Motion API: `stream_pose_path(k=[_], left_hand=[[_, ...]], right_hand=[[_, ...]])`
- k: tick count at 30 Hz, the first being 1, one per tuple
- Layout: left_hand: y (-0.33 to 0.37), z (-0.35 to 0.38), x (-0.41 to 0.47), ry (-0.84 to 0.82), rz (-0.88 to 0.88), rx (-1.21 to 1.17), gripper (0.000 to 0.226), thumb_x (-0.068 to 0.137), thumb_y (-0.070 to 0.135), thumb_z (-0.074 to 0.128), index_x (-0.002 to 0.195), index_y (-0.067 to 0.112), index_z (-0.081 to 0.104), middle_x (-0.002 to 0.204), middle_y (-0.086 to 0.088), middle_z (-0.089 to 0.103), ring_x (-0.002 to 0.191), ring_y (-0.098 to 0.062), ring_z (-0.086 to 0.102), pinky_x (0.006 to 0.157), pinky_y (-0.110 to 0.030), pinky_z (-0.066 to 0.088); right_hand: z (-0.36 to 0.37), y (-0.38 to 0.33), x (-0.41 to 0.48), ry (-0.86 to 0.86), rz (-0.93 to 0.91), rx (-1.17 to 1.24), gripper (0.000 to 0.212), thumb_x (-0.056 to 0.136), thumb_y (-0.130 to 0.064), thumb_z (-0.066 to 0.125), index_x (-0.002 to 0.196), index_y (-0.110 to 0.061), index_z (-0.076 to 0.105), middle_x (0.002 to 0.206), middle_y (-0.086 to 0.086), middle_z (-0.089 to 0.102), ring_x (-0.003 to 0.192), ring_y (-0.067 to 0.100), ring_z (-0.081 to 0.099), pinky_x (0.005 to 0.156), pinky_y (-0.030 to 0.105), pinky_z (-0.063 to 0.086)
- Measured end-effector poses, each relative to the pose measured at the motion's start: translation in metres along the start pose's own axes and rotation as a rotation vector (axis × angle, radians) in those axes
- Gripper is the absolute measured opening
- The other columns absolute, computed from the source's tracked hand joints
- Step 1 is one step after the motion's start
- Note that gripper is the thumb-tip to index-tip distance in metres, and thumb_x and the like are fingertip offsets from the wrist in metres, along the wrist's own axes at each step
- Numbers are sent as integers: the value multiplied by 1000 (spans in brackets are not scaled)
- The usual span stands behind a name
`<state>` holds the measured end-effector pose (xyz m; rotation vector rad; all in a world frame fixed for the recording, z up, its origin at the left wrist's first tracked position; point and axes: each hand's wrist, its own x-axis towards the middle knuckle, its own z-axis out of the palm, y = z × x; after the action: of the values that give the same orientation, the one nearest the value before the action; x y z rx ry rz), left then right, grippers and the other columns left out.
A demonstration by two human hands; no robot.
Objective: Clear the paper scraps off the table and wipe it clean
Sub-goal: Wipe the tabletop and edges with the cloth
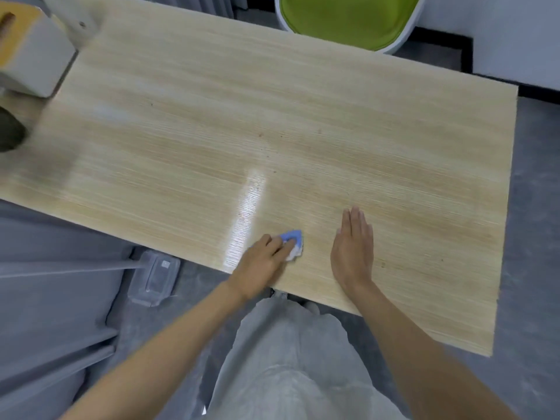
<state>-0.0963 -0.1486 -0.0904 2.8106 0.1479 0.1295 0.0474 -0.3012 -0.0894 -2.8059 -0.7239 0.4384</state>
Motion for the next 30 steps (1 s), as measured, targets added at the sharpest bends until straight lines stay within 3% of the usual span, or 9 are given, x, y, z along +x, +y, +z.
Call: stream_pose_path(k=[2, 6, 9, 14, 16, 19, 23, 25, 30], left_hand=[[-30, -16, 16, -8, 21, 7, 42, 72, 2, 71, 113, 7, 65, 85, -9, 57, 72, -25, 47, 52, -30, 40], [-44, -32, 75, 113, -594, -127, 40, 86, 3, 54, 125, 12, 56, 116, -15, 52, 99, -33, 52, 79, -41, 50], [-11, -24, 85, 165, -770, -262, 43, 84, -2, 55, 124, 15, 55, 120, -10, 49, 100, -27, 50, 81, -31, 45], [1, -7, 38, -101, 15, -3, 30, 79, 5, 59, 108, 11, 65, 86, -5, 56, 74, -23, 52, 58, -26, 31], [-28, -26, 46, -79, -8, 12, 20, 93, 27, 49, 104, 17, 62, 91, -2, 56, 82, -23, 53, 68, -25, 37], [-71, -46, 81, 101, -395, 52, 30, 99, 32, 42, 115, 11, 56, 114, -13, 55, 102, -29, 52, 84, -38, 44], [-59, -40, 124, 215, -781, -92, 30, 97, 11, 38, 124, 8, 51, 127, -15, 47, 114, -32, 48, 85, -27, 42], [-29, -30, 129, 126, -678, -189, 32, 95, 7, 43, 126, 8, 51, 130, -16, 47, 115, -32, 49, 92, -37, 43], [-26, -32, 104, -90, 43, -95, 28, 100, 24, 40, 115, 7, 57, 115, -19, 54, 105, -34, 51, 90, -48, 45]], right_hand=[[-1, -1, 0, -5, 1, 0, 48, 103, -15, 18, 150, -5, 12, 159, 9, 7, 148, 19, 2, 120, 34, -2], [-3, -2, -1, -15, 10, 1, 49, 103, -16, 17, 151, -6, 11, 159, 8, 3, 147, 17, -1, 120, 34, -3], [-3, -4, -1, -21, 34, 15, 49, 103, -16, 17, 150, -6, 10, 160, 7, 3, 147, 17, -2, 120, 33, -4], [1, -9, 0, 3, 54, -4, 48, 103, -14, 21, 150, -4, 14, 159, 10, 7, 148, 19, 1, 120, 35, -1], [0, -8, 0, 6, 55, -4, 48, 103, -14, 21, 150, -4, 14, 159, 10, 7, 148, 20, 2, 120, 35, -1], [-1, -10, 0, 10, 51, 2, 48, 103, -13, 21, 149, -3, 14, 159, 10, 8, 148, 20, 3, 121, 35, 0], [-2, -13, 2, 1, 76, 14, 48, 103, -12, 22, 149, -3, 14, 159, 10, 8, 148, 20, 4, 121, 34, 0], [-2, -15, 2, 15, 85, 7, 48, 102, -8, 27, 148, -2, 19, 158, 12, 13, 147, 22, 8, 121, 36, 4], [-5, -17, 6, 52, 84, -29, 46, 100, -8, 31, 146, 0, 28, 155, 16, 23, 145, 26, 17, 119, 37, 9]])
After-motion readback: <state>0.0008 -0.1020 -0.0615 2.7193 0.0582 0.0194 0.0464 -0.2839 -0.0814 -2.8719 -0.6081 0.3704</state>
